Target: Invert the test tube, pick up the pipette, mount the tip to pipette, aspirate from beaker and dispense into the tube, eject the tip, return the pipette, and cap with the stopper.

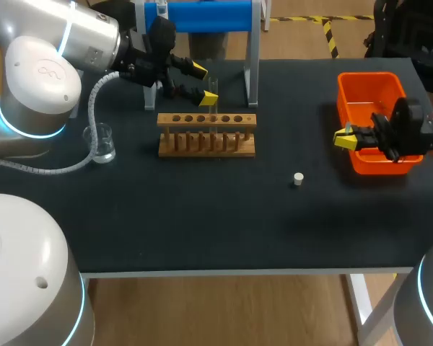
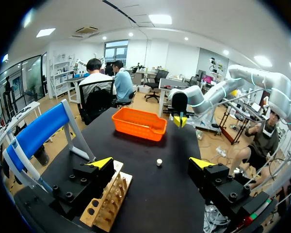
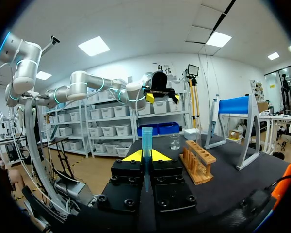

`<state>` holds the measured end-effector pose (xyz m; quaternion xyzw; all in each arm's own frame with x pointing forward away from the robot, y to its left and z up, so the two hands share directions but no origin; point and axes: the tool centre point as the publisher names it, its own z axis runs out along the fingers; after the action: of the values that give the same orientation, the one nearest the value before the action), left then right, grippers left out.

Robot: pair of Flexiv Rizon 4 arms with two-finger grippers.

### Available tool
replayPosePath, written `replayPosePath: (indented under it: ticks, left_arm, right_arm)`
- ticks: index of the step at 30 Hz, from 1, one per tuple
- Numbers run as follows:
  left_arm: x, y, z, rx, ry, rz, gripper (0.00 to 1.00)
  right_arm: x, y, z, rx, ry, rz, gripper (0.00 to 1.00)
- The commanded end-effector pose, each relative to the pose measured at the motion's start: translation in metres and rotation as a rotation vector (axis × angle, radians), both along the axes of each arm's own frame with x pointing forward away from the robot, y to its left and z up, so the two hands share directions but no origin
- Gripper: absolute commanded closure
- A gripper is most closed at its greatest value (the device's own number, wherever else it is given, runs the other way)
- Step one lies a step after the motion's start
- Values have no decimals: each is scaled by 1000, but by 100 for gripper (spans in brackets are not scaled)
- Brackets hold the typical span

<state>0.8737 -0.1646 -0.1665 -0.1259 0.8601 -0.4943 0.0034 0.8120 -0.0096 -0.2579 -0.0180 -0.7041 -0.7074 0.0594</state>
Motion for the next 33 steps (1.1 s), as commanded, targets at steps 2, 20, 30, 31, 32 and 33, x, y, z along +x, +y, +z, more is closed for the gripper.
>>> replayPosePath:
  ticks: [2, 20, 30, 31, 32, 33]
  left_arm:
    - [0, 0, 0, 2, 2, -1, 0]
    - [36, 69, -6, -77, -37, 208, 0]
    - [92, 111, -6, -63, -92, 441, 0]
    - [96, 113, -6, -62, -96, 463, 0]
    - [101, 114, -6, -66, -102, 483, 0]
    - [103, 115, -6, -66, -102, 500, 0]
  right_arm:
    - [-2, -1, 1, -3, -1, -2, 100]
    - [-2, -1, 1, -3, -1, -2, 100]
    - [-2, -1, 1, -3, -1, -2, 100]
    - [-2, -1, 1, -3, -1, -2, 100]
    - [-2, -1, 1, -3, -1, -2, 100]
    - [-2, -1, 1, -3, -1, -2, 100]
